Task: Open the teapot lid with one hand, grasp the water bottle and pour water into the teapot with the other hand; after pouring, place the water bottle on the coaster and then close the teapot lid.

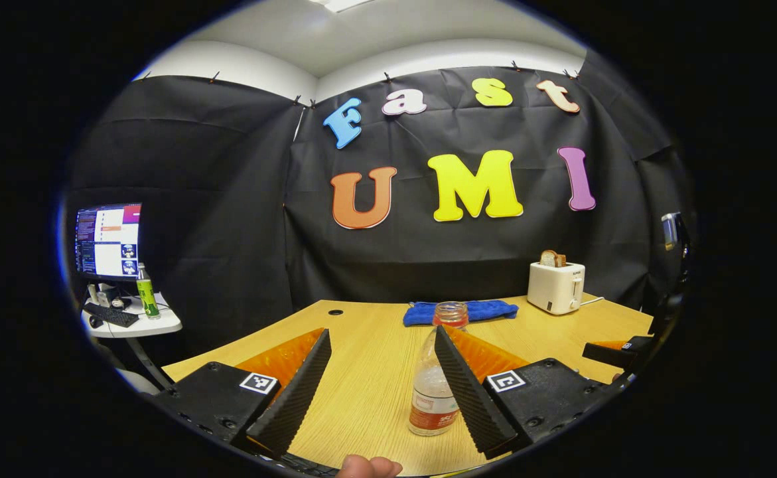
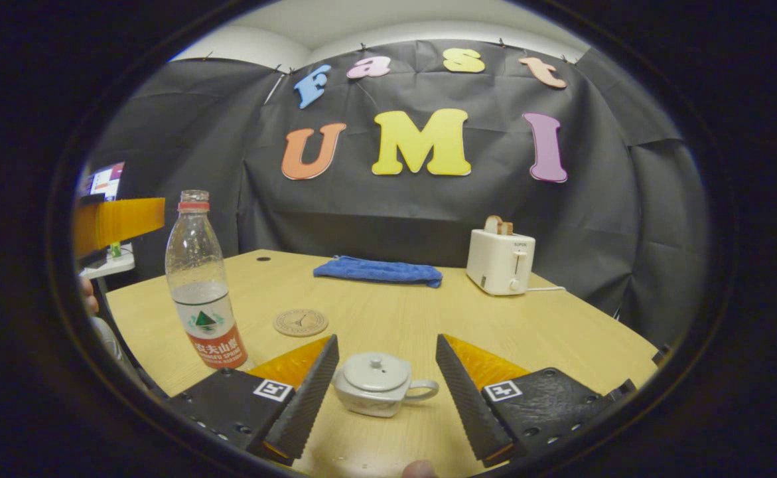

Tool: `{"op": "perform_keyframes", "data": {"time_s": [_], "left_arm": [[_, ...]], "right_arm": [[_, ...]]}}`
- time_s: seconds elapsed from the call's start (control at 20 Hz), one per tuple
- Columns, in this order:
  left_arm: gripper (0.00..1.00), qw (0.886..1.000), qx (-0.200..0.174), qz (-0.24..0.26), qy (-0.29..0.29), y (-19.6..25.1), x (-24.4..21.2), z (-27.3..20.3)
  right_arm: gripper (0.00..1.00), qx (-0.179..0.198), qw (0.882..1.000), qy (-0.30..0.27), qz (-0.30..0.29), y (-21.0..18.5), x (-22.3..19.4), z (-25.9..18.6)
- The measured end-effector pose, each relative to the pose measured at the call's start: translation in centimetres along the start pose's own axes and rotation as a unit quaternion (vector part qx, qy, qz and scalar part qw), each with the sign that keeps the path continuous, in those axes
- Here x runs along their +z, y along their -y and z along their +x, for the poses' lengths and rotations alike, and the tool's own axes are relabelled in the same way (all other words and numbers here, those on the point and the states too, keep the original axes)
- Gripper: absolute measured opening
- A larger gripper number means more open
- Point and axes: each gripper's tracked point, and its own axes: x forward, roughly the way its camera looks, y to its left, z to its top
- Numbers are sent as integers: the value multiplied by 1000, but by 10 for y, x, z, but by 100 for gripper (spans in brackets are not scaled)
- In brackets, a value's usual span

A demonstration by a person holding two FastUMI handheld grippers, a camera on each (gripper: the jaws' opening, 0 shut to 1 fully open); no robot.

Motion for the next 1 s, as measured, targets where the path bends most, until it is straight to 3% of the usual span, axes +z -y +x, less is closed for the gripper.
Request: {"op": "perform_keyframes", "data": {"time_s": [0.05,0.2,0.3,0.4,0.55,0.65,0.75,0.8,1.0], "left_arm": [[99,1000,1,0,-1,0,0,1],[99,1000,1,3,-7,-1,-4,2],[99,1000,-3,-1,-9,1,-6,2],[99,1000,-3,2,-9,1,-5,2],[99,1000,-3,4,-13,1,-8,3],[99,1000,-2,7,-14,0,-9,3],[99,1000,-3,6,-15,0,-9,3],[99,1000,-4,5,-17,0,-9,3],[98,1000,-10,8,-20,6,-12,4]], "right_arm": [[84,1,1000,-2,-5,-1,-2,2],[83,8,1000,-6,-10,-4,-5,11],[67,11,1000,-10,2,-3,-7,17],[40,17,1000,-17,9,-4,-9,21],[53,18,1000,-15,13,-7,-9,23],[16,15,1000,-16,8,-2,-10,21],[16,15,1000,-15,13,-4,-7,16],[2,20,1000,-19,13,-1,-10,23],[4,30,999,-18,0,-2,-6,24]]}}
